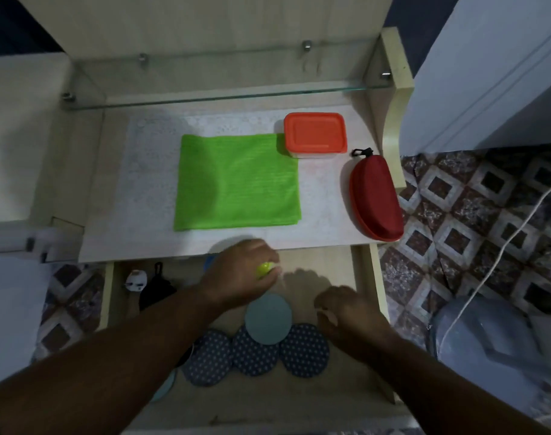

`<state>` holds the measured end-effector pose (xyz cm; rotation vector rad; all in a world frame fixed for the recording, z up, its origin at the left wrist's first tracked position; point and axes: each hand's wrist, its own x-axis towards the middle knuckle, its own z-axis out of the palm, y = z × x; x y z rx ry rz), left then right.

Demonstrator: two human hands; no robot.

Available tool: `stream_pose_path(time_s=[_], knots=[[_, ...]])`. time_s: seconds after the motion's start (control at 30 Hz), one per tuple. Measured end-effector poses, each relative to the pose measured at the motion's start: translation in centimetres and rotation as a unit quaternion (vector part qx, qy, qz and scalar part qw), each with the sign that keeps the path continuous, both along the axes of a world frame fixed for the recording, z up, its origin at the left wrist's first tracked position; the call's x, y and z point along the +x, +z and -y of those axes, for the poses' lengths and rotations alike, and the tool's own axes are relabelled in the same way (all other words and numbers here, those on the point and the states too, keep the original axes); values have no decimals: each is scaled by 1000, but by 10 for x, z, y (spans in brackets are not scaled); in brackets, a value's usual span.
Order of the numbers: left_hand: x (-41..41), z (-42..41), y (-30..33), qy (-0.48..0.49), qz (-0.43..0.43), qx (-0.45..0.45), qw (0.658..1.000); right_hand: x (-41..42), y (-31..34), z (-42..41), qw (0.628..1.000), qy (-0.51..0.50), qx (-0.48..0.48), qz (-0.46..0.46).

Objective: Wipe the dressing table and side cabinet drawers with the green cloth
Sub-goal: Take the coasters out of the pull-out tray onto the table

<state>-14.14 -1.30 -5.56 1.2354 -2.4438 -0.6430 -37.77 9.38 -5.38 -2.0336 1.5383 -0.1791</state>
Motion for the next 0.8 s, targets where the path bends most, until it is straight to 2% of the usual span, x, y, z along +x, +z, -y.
stream_pose_path(time_s=[0.07, 0.13, 0.27, 0.47, 0.63, 0.8], knots=[[28, -24, -22, 3, 14, -23, 1000, 10, -19, -20, 996, 4, 86, -18], [51, -39, -32, 42, 36, -26, 998, 23, -27, -25, 992, -17, 123, -4], [76, -47, -43, 100, 150, 18, 983, 49, -30, 5, 994, -67, 83, 6], [79, -32, -43, 96, 263, -13, 960, 91, -32, 61, 996, -9, 50, -78], [80, -29, -48, 95, 248, -36, 963, 113, -45, 78, 993, -21, 62, -102], [85, -29, -50, 85, 224, -8, 971, 113, -51, 66, 996, -64, 33, -46]])
